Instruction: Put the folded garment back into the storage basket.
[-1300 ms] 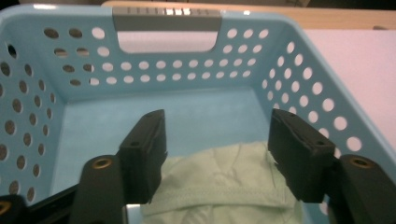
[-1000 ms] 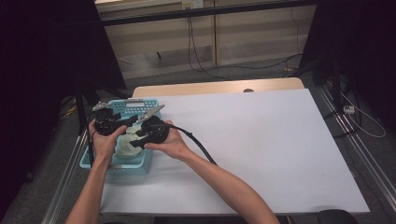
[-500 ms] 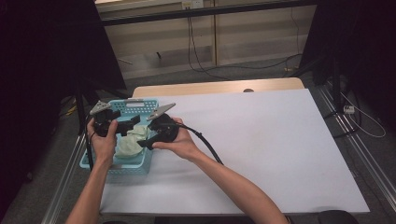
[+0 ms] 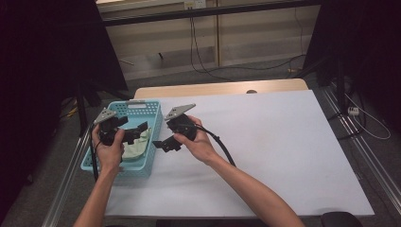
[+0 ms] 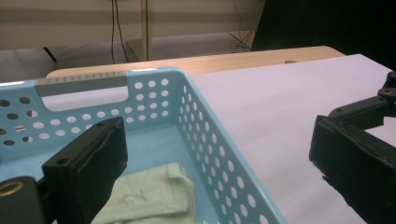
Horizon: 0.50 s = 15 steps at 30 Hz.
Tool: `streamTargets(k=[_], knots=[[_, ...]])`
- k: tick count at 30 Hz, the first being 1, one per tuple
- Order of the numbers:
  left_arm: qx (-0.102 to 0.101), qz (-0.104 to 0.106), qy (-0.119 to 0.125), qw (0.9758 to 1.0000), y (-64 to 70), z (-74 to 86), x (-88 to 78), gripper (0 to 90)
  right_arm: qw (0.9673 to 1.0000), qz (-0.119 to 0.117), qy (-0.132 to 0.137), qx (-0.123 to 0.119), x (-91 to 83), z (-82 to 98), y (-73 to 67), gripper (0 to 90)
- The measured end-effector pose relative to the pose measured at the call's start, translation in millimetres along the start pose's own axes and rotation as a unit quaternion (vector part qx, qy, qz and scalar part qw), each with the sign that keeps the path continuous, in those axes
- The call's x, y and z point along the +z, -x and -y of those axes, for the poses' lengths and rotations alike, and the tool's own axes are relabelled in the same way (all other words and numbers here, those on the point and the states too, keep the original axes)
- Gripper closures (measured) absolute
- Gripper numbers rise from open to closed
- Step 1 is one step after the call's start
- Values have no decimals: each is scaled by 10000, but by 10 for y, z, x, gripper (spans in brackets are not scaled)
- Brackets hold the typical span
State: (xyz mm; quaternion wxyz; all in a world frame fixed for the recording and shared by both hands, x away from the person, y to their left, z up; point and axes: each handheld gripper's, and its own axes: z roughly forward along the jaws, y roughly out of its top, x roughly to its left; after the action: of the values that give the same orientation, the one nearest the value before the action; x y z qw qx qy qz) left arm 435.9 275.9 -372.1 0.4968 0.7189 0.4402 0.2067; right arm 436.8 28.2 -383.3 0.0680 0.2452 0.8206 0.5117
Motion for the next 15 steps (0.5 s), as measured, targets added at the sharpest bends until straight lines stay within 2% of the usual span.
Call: streamTargets(k=[4, 7, 10, 11, 13, 15], knots=[[-45, -10, 105, 9999, 14, 18, -31, 46, 9998, 120, 16, 162, -54, 28, 33, 87], [112, -48, 81, 9999, 68, 33, -72, 47, 9996, 247, 62, 110, -110, 74, 14, 87], [92, -5, 114, 9999, 105, 49, -97, 48, 9988, 476, 98, 91, -172, 149, -16, 85], [116, -9, 74, 9999, 122, 57, -107, 48, 9988, 476, 98, 91, -172, 149, -16, 85], [186, -52, 109, 9998, 180, 92, -131, 48, 9981, 582, 146, 133, -260, 223, -27, 84], [144, -112, 206, 9996, 216, 96, -152, 51, 9975, 661, 151, 178, -324, 265, -32, 85]])
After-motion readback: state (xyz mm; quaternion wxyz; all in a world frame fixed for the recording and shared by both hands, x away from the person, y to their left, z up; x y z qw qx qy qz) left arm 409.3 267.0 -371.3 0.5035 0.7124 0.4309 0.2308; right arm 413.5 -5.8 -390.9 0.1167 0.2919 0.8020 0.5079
